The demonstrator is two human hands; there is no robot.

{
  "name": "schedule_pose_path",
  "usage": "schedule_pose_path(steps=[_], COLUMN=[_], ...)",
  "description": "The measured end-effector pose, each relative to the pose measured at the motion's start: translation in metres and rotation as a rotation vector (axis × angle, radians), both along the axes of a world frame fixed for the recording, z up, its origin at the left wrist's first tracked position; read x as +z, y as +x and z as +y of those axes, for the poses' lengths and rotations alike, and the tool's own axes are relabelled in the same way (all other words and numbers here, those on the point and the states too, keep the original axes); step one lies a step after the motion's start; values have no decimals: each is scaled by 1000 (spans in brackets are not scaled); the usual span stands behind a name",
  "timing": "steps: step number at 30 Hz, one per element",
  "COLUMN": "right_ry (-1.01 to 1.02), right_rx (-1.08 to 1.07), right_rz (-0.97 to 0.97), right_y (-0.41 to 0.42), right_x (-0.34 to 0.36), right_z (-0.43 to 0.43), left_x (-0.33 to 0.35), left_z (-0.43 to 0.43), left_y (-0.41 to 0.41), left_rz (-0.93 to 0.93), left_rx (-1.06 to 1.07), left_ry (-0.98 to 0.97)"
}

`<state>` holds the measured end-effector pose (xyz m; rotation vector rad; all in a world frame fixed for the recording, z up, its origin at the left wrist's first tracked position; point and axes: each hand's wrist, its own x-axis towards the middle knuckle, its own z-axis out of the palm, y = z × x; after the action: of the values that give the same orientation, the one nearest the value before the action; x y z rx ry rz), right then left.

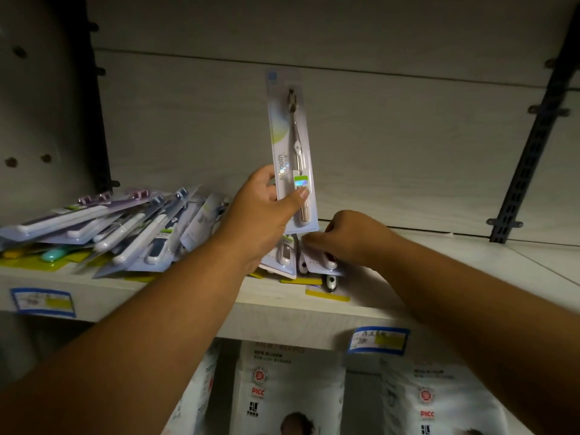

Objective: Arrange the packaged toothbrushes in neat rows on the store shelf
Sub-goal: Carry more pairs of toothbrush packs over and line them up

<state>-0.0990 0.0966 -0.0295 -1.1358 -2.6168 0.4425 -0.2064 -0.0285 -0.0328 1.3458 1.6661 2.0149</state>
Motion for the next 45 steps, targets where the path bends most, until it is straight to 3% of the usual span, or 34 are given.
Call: schedule_pose_path(steps=[12, 17, 28, 36, 45], right_ry=[-316, -191, 17, 11, 110], right_rx=[-87, 0, 154, 190, 179], right_rz=[275, 419, 821, 1058, 1139], right_y=[26, 36, 101, 199, 409], right_x=[6, 7, 16, 15, 6], right_z=[15, 20, 1, -23, -36], left_x=[-5, -5, 12, 28, 41], left_z=[-6, -9, -14, -20, 17], left_y=[6, 11, 22, 116, 326], left_rz=[128, 165, 26, 33, 53], left_rx=[-27, -59, -60, -182, -287], left_ry=[-12, -14, 81, 72, 80])
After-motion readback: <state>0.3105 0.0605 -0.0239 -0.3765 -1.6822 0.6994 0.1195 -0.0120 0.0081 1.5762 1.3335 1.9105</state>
